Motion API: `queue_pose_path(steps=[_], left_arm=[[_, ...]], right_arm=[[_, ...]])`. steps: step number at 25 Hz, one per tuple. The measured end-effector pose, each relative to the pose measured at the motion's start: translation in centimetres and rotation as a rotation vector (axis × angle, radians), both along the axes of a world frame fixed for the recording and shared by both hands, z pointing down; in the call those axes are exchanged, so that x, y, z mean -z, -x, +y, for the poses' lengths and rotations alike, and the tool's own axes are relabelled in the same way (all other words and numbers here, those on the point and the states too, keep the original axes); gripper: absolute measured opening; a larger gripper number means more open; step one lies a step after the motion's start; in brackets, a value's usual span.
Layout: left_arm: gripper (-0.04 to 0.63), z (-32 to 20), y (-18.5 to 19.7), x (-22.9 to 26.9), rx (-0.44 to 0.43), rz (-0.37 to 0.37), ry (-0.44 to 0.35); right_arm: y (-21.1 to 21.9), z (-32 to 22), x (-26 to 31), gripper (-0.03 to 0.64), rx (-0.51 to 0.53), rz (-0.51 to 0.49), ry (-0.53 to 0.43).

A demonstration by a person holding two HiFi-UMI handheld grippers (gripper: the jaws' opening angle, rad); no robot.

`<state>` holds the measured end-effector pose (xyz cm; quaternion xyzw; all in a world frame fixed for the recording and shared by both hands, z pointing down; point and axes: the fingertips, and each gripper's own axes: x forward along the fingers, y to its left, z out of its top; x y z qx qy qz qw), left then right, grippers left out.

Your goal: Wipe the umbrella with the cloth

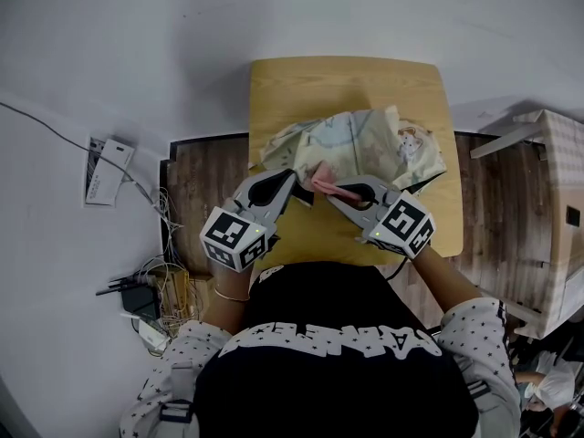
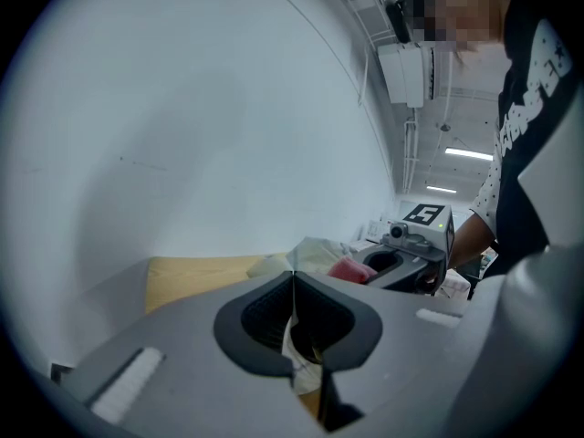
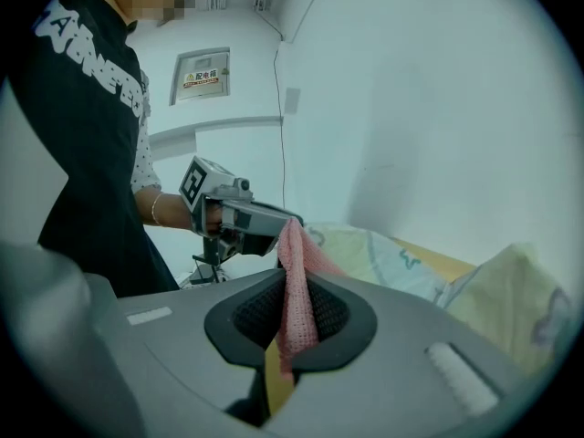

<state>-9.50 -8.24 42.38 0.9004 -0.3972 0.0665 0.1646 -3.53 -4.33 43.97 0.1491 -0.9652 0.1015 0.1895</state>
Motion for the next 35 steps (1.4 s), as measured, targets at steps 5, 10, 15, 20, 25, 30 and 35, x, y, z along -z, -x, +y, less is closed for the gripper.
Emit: queue_pose_path(steps=[5,10,15,20,25,30,35], left_arm=[[0.006,0.0,-0.1,0.1,0.003,0.003,0.0],[0.006,0.1,-0.1,0.2,0.009,0.006,0.001],[0.006,0.1,-0.3,0.1,0.01,0.007,0.002],[0.006,0.0,-0.3,0.0,0.003,0.005,0.001],[0.005,-0.2,0.0,0.1,0.007,0.008,0.002],[0.005,-0.2,-0.1,0.2,0.003,0.013,0.002],[0.005,-0.3,-0.5,0.5,-0.004,0.013,-0.002]], right_arm=[[-1.6,-3.6,2.2,0.031,-0.078,-0.013,-0.084],[-3.0,-9.1,3.3,0.031,-0.225,0.043,-0.194],[-3.6,-12.2,1.4,0.031,-0.301,0.118,-0.211],[-3.3,-12.5,-1.2,0.031,-0.287,0.217,-0.213],[-3.6,-11.1,-3.2,0.031,-0.247,0.265,-0.179],[-3.9,-8.8,-4.6,0.031,-0.213,0.278,-0.127],[-4.1,-6.2,-5.7,0.031,-0.178,0.278,-0.078]])
